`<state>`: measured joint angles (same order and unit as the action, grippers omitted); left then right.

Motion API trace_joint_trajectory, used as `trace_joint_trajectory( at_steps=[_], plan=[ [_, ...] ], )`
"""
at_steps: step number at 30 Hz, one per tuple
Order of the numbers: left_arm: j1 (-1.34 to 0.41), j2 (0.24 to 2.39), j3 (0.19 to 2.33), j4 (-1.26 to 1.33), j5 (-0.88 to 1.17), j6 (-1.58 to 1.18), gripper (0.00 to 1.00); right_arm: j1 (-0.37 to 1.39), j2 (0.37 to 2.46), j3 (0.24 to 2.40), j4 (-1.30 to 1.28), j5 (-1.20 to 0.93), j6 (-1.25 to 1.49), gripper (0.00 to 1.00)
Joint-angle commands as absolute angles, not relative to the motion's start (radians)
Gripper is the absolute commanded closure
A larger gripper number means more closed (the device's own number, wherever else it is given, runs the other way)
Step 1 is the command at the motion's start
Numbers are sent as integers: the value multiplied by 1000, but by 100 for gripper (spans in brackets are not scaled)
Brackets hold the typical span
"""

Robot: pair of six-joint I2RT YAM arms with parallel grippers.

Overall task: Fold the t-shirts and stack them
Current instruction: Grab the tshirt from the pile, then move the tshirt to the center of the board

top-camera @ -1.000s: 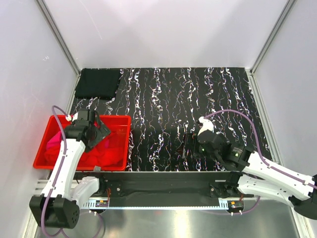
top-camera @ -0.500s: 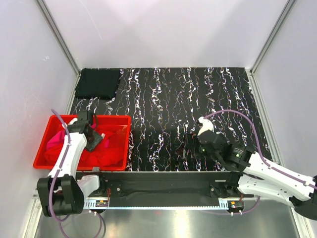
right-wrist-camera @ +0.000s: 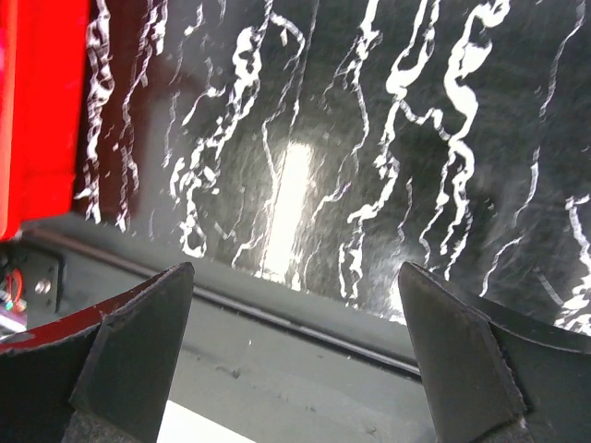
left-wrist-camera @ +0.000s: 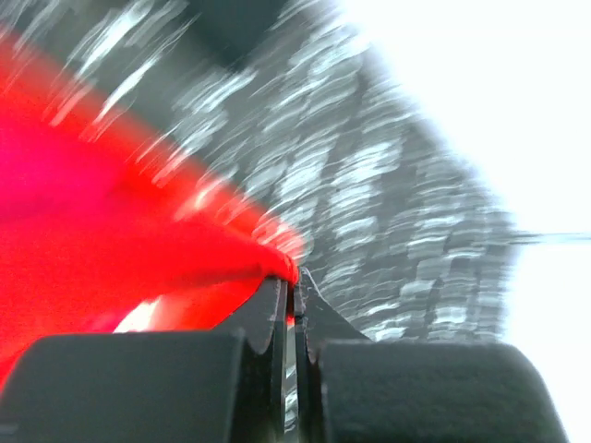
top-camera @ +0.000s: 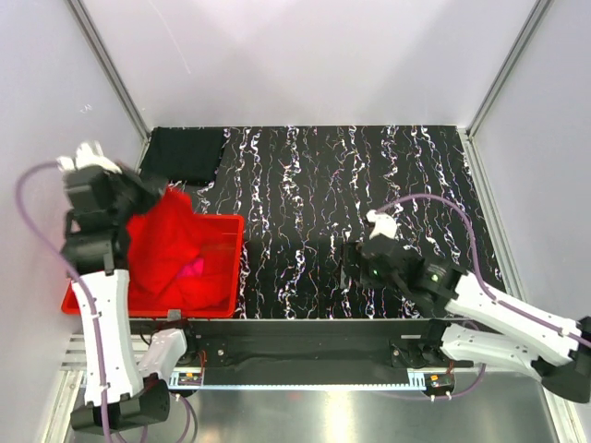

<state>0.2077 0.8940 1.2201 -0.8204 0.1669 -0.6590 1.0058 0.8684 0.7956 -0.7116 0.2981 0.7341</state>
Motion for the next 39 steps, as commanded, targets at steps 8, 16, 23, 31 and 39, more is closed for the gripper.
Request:
trace_joint_trajectory(
  at_steps=[8,16,23,31,39],
  plan=[
    [-20,1269,2002,-480,613,-726,100,660,1109,1050,-684,14,562,0],
    [-263,1594,2425,-73,775,-1104,100,410,1147,1233,-765,17,454,0],
    [-435,1758,2479,3,804,-1145,100,341,1132,1327,-822,58,420,0],
    [-520,1643,2161,-391,782,-729,100,328,1097,1361,-861,50,396,0],
    [-520,1560,2194,-446,799,-600,100,328,985,1361,-673,-402,276,22]
  ],
)
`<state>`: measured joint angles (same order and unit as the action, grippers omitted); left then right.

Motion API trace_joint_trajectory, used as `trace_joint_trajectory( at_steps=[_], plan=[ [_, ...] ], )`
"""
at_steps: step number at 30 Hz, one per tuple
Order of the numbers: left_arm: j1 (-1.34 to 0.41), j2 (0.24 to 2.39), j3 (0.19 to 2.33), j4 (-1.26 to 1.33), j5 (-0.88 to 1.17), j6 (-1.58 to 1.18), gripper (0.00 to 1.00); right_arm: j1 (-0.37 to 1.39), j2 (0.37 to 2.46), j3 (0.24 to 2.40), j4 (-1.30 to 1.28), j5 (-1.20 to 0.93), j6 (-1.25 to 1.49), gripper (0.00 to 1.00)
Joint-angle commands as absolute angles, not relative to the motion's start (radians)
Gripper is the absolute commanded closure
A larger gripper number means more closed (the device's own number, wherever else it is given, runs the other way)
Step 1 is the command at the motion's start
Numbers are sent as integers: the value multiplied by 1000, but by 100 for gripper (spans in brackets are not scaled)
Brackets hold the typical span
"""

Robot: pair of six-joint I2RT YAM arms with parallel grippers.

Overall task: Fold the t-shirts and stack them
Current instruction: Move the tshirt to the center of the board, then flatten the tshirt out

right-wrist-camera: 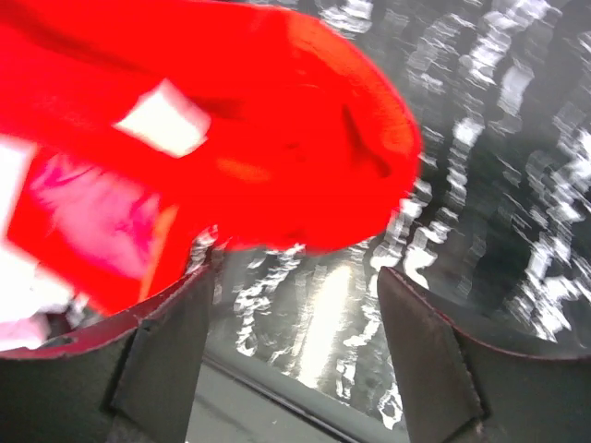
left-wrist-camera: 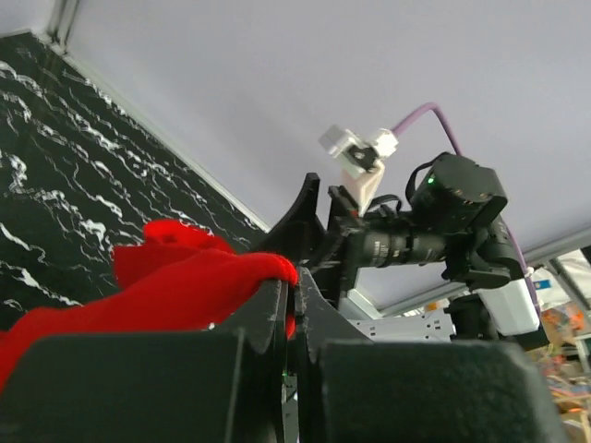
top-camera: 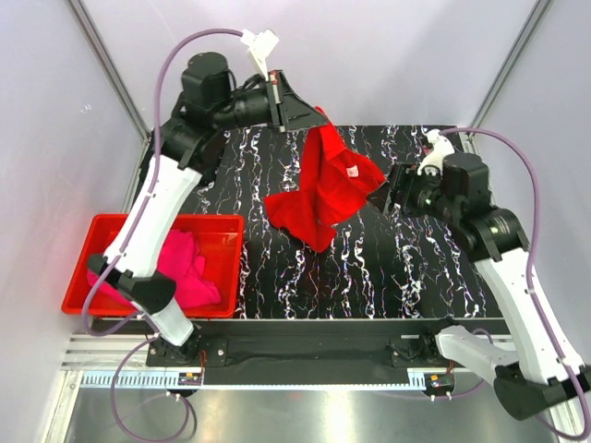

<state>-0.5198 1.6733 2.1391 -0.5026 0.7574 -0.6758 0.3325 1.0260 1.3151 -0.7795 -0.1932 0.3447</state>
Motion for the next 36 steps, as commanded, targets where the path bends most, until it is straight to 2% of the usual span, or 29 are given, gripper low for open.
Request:
trace_joint_trajectory(
  at_steps=[1,9,16,23,27,29,36],
  plan=[
    [-520,1552,2172,-434,799,-601,100,328,1000,1385,-681,-460,265,23],
    [-520,1503,2106,-414,816,-592,100,330,1065,1387,-651,-524,305,21],
    [-520,1482,2089,-416,822,-591,100,334,1083,1370,-490,-871,365,27],
    [-520,1479,2082,-387,822,-606,100,362,1078,1336,-486,-980,354,27],
    [-519,1479,2074,-362,830,-627,100,481,1100,1335,-570,-847,257,26],
    [-519,1477,2074,-362,827,-626,100,554,1111,1347,-600,-715,223,26],
    [-518,1451,2066,-368,836,-626,100,584,1106,1333,-559,-248,164,27]
  ],
)
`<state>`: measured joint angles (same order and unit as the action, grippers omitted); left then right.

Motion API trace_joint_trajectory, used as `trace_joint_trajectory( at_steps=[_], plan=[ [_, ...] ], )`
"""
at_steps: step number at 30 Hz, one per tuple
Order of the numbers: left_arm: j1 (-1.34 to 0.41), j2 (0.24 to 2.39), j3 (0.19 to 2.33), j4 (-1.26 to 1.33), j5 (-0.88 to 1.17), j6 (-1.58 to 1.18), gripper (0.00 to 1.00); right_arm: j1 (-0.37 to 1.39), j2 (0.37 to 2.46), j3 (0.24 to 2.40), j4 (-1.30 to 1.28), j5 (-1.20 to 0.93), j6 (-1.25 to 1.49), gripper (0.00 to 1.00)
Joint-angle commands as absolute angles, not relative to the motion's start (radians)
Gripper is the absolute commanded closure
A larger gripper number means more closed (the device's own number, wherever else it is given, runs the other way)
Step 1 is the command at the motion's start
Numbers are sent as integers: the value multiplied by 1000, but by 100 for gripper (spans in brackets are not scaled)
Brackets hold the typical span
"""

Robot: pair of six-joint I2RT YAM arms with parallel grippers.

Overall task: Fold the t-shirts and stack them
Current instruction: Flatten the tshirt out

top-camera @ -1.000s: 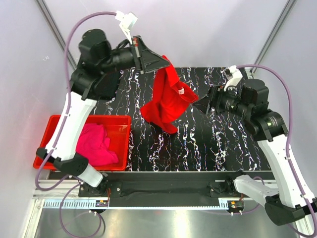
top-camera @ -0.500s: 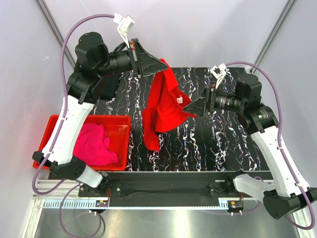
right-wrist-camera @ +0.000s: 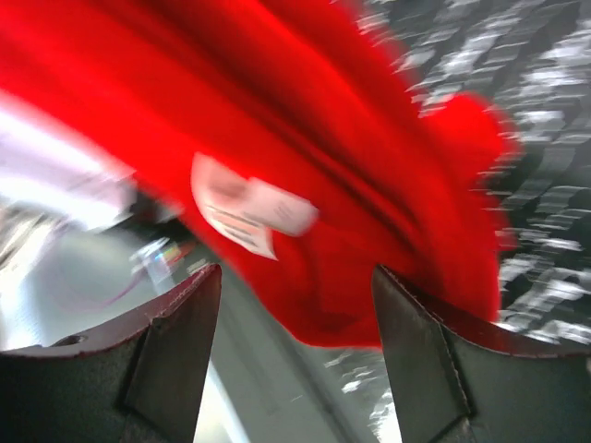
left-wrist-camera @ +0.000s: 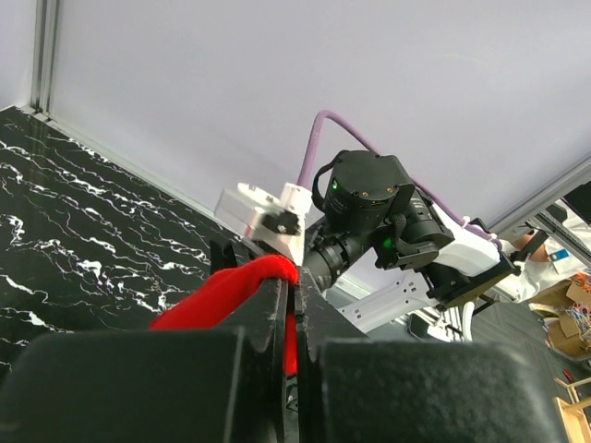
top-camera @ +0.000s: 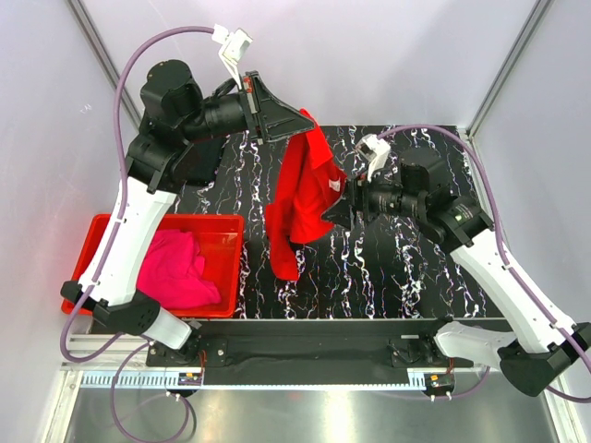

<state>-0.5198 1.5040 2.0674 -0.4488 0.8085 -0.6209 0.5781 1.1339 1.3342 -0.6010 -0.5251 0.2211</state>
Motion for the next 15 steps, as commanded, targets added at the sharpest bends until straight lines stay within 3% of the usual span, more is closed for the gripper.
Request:
trace_joint_trajectory(
  at_steps=[1,6,8,10,13,15],
  plan=[
    [-518,1447,2065,-371,835,-624,100,584,1101,1333,-548,-235,163,27],
    [-518,1431,2056,-364,839,-632,100,586,1141,1362,-554,-236,172,31],
    [-518,1428,2043,-344,844,-643,100,584,1147,1351,-540,-219,192,54],
    [-518,1427,2042,-327,854,-647,100,586,1154,1370,-535,-212,207,100],
    [-512,1404,2060,-374,816,-574,100,584,1135,1468,-583,-132,209,100],
    [-502,1385,2098,-499,674,-455,100,584,1118,1593,-630,13,183,100]
  ],
)
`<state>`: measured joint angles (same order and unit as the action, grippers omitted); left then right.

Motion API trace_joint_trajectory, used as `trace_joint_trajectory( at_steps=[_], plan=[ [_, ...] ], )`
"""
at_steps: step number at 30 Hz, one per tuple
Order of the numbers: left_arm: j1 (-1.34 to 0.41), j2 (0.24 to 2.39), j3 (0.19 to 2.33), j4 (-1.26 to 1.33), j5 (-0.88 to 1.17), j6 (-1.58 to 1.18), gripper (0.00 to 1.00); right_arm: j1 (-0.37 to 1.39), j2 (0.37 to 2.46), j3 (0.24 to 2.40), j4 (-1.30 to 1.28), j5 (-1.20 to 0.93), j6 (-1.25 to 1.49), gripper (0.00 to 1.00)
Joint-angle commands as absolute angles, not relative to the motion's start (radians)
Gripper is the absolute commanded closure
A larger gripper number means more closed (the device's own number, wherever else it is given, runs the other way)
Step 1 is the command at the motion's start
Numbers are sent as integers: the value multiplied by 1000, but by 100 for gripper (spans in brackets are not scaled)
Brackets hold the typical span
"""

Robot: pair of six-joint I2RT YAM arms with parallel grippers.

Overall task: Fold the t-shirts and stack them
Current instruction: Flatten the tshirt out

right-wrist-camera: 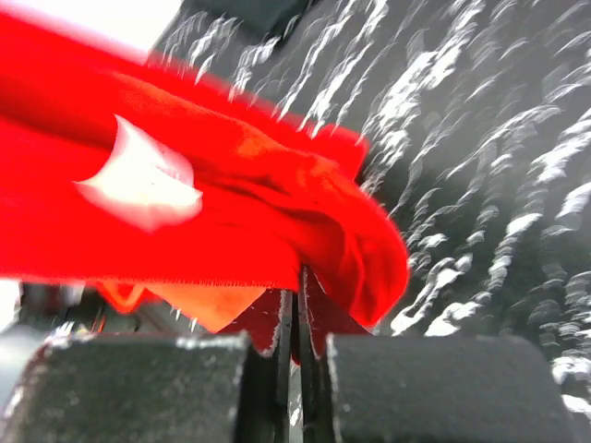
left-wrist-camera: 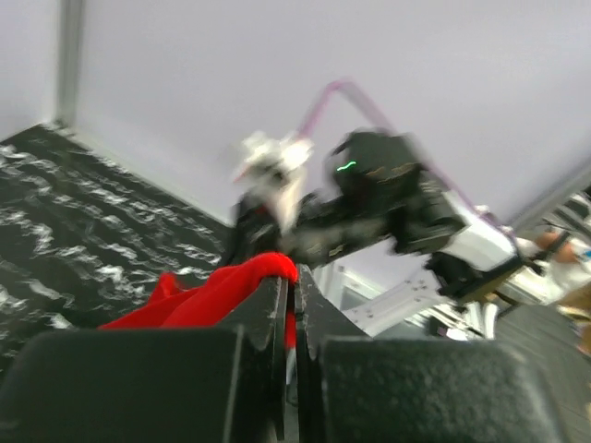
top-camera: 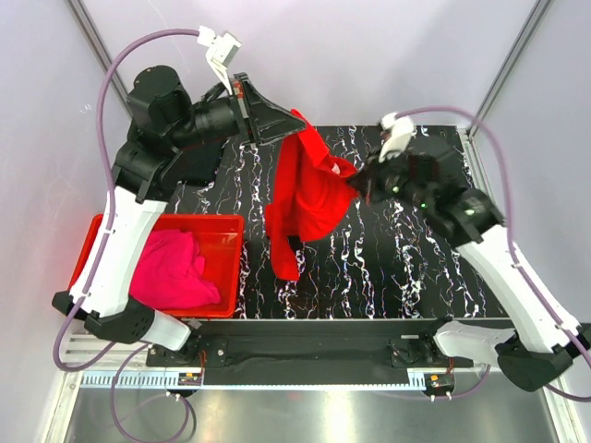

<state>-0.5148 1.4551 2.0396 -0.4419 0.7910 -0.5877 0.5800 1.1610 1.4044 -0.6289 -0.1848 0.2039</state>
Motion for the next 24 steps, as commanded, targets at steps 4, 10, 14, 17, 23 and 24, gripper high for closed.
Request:
trace_joint_trajectory(
  at_steps=[4,10,14,17,23,24],
  plan=[
    [-502,1222,2007,-430,229,-380,100,584,1074,1752,-557,299,138,100],
    [-503,970,1669,125,117,-483,100,584,1123,2012,-427,200,126,100],
    [-503,984,1695,207,112,-482,100,584,1118,2010,-229,84,164,100],
    [-503,1075,1782,129,65,-434,100,584,1172,2012,-178,78,129,100],
    [-506,1235,1944,-97,112,-442,100,584,1457,2387,-484,241,20,100],
    [-509,1170,1893,-31,94,-437,100,584,1436,2350,-462,303,5,100]
  ],
)
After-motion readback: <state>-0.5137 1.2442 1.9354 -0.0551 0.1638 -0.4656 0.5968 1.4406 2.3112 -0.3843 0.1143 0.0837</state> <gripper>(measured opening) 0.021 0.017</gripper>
